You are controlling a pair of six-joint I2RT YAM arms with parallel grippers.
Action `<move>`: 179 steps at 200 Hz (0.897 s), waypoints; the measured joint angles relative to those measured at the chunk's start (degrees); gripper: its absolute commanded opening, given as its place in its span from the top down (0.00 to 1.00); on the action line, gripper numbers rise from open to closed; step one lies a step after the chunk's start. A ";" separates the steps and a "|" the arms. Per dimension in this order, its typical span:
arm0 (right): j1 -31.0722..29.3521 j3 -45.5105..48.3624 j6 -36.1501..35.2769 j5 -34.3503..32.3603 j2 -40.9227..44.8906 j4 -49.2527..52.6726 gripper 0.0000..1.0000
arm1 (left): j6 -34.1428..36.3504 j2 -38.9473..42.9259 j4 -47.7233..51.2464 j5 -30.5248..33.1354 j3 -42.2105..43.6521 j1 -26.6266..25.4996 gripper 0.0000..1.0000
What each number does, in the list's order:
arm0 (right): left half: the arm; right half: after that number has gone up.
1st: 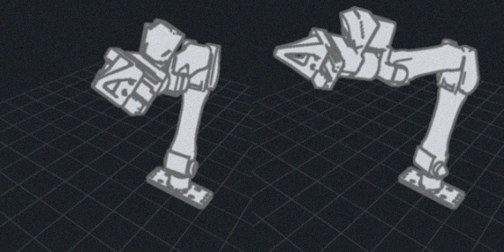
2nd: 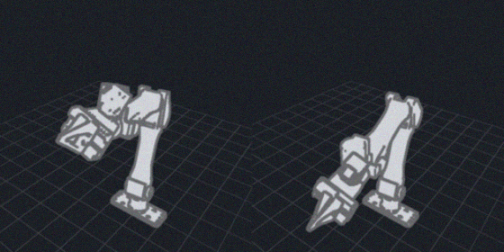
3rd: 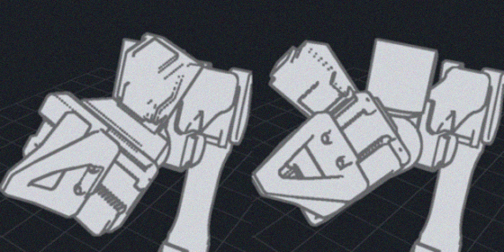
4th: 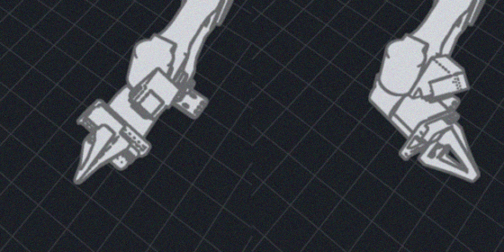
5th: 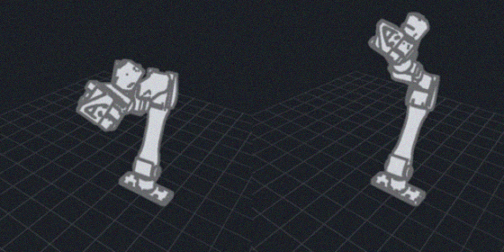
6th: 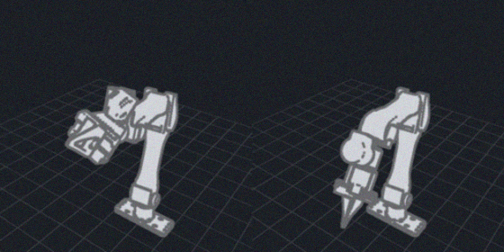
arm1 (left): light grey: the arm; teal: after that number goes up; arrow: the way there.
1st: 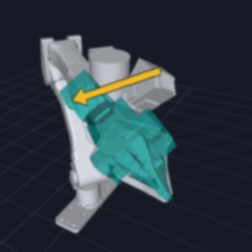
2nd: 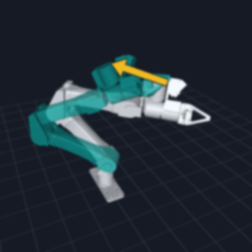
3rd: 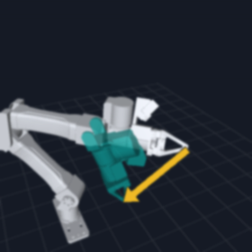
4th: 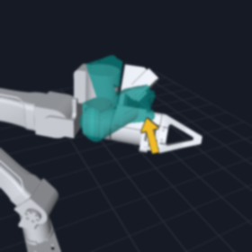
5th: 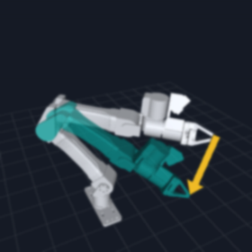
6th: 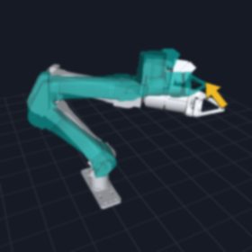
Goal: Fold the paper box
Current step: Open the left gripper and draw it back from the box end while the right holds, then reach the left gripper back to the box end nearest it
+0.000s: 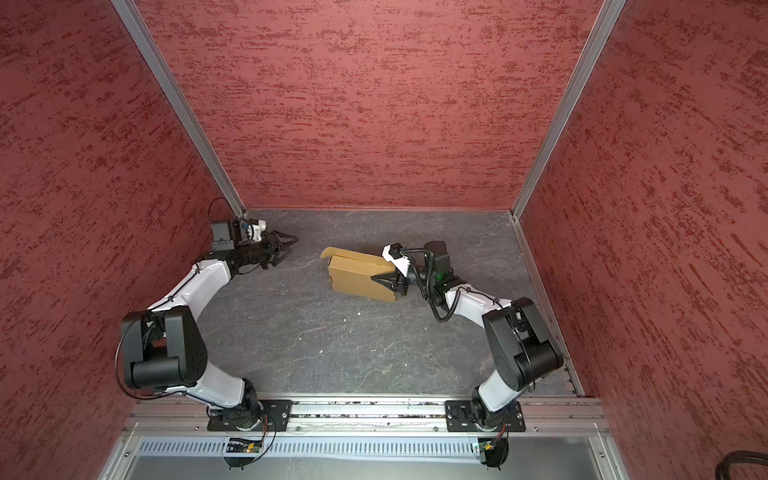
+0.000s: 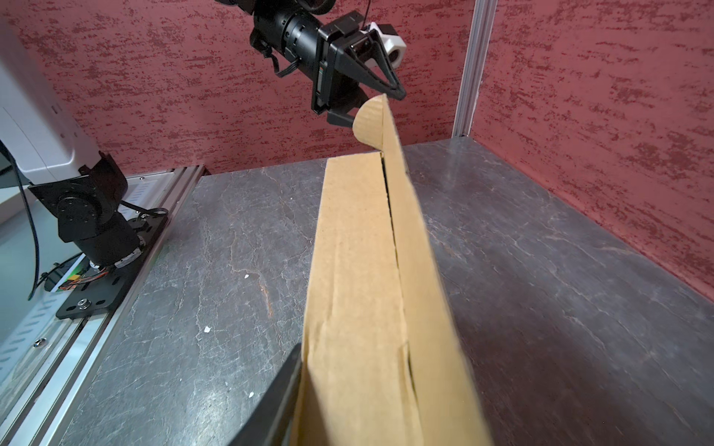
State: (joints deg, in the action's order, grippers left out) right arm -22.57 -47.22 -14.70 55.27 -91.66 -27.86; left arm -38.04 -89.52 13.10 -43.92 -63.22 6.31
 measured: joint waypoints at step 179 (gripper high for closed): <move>-1.81 0.00 -4.94 0.07 3.72 10.62 0.81 | 17.70 18.16 1.18 4.20 3.37 -9.60 0.57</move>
State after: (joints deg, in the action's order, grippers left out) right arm -24.38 -47.22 -19.64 55.33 -87.94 -17.23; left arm -20.34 -71.35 14.28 -39.72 -59.86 -3.29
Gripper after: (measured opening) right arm 0.405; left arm 0.433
